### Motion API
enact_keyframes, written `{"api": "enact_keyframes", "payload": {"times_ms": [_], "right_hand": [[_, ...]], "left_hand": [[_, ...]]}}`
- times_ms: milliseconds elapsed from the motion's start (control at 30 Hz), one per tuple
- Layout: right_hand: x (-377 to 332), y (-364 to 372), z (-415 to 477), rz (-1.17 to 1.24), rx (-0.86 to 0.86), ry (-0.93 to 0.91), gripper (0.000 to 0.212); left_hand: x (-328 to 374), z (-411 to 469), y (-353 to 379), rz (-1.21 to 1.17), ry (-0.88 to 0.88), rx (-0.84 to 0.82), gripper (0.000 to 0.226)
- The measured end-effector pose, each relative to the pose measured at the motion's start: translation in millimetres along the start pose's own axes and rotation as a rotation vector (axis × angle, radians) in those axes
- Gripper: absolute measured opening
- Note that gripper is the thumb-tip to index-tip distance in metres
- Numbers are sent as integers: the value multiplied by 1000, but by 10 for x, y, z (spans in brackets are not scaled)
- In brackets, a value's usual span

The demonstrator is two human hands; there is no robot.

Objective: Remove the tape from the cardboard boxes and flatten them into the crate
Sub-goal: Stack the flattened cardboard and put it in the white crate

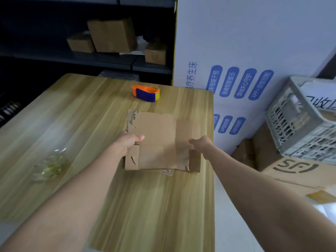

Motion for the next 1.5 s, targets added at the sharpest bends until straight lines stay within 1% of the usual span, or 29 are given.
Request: {"api": "enact_keyframes", "payload": {"times_ms": [100, 167, 267, 333, 400, 500, 533, 667, 733, 800, 900, 967, 1067, 1133, 1200, 1267, 1333, 1367, 1500], "right_hand": [[38, 25, 317, 83, -46, 48, 48], [59, 76, 478, 136, -68, 80, 38], [38, 158, 650, 175, -65, 122, 28], [8, 195, 734, 204, -53, 149, 26], [-8, 201, 789, 245, -26, 162, 30], [-64, 186, 816, 307, 33, 121, 27], [-95, 177, 798, 307, 54, 98, 27], [-277, 89, 589, 340, 157, -14, 22], [-377, -3, 411, 433, 219, -60, 20], [-479, -92, 202, 526, 262, -103, 20], [-638, -193, -141, 618, 280, -145, 20], [-725, -263, -343, 631, 310, -190, 19], [-777, -387, -645, 607, 414, -231, 15], [-772, -453, -812, 606, 471, -245, 15], [-778, -489, -949, 608, 498, -256, 19], [-789, -514, -1074, 628, 509, -283, 23], [-759, -583, -1196, 656, 537, -316, 21], [-727, -632, -1263, 662, 554, -316, 20], [-508, -944, -1524, 651, 612, -304, 10]], "left_hand": [[-33, 267, 38, 8, -64, -18, 72], [-113, 412, 61, 3, -109, -37, 74], [-246, 578, 39, 28, -139, -8, 75], [-291, 671, 4, 43, -145, 13, 78], [-279, 759, -36, 60, -148, 4, 80], [-186, 834, -98, 74, -137, -48, 86], [-141, 847, -117, 67, -130, -71, 84], [116, 814, -216, 27, -72, -136, 58], [293, 757, -264, 10, -18, -164, 57], [482, 678, -278, -20, 51, -220, 64], [771, 472, -214, -27, 154, -332, 85], [938, 333, -158, 11, 217, -381, 93], [1110, 142, -98, 75, 273, -424, 101], [1182, -5, -37, 87, 299, -468, 97], [1224, -152, 50, 136, 330, -496, 87], [1236, -277, 140, 176, 344, -484, 69], [1238, -394, 226, 165, 324, -472, 48], [1245, -458, 273, 156, 323, -487, 41], [1367, -704, 467, 89, 349, -534, 32]]}}
Point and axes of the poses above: each hand's wrist, its own z-axis towards the middle knuckle, its own y-axis out of the palm, x = y × z, the point moved 4 cm from there along z, towards the middle knuckle, and after that the axes turned 6 degrees about -x, right-handed, at the moved point
